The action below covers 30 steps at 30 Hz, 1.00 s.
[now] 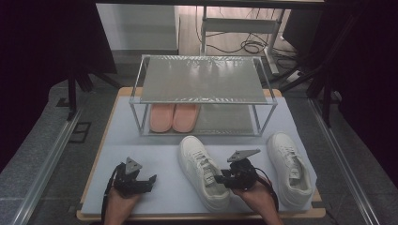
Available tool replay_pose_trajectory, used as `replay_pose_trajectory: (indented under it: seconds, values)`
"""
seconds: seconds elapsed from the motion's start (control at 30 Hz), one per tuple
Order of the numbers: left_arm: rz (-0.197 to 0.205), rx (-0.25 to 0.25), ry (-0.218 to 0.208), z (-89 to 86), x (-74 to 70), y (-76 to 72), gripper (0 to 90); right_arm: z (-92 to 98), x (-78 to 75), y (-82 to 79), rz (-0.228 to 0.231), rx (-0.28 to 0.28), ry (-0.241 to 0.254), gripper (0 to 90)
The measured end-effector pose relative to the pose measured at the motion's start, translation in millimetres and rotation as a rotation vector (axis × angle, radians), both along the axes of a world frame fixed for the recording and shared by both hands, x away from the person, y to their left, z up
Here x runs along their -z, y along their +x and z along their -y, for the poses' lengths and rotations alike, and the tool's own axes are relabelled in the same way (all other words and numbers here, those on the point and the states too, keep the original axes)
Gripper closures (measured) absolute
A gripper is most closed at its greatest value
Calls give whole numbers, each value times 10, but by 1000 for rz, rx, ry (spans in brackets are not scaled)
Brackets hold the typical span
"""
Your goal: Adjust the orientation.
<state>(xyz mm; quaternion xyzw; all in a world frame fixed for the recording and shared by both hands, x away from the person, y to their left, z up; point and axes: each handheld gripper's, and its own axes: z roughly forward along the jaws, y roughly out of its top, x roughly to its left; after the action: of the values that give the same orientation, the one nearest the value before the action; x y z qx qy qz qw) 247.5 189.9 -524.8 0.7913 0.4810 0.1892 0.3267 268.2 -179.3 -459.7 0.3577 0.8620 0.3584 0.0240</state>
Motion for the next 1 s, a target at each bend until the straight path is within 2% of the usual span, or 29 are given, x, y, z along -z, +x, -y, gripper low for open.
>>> replay_pose_trajectory:
  seconds: [0.13,0.27,0.43,0.57,0.67,0.83,1.0]
  values:
    - [0,0,-1,-1,0,1,148,18,-2,12,-25,14,16,776]
    - [-2,3,2,-3,-1,0,148,79,17,33,-54,46,62,807]
    - [-2,3,2,-3,-2,1,147,203,49,96,-120,88,162,818]
    - [-2,2,1,-3,-1,0,147,247,56,120,-166,98,218,819]
    - [-2,3,1,-3,-1,1,147,280,56,148,-217,102,272,819]
    - [-2,3,1,-3,-1,1,147,293,66,179,-280,99,337,820]
    - [-2,3,0,-3,-1,1,148,290,74,192,-321,92,381,820]
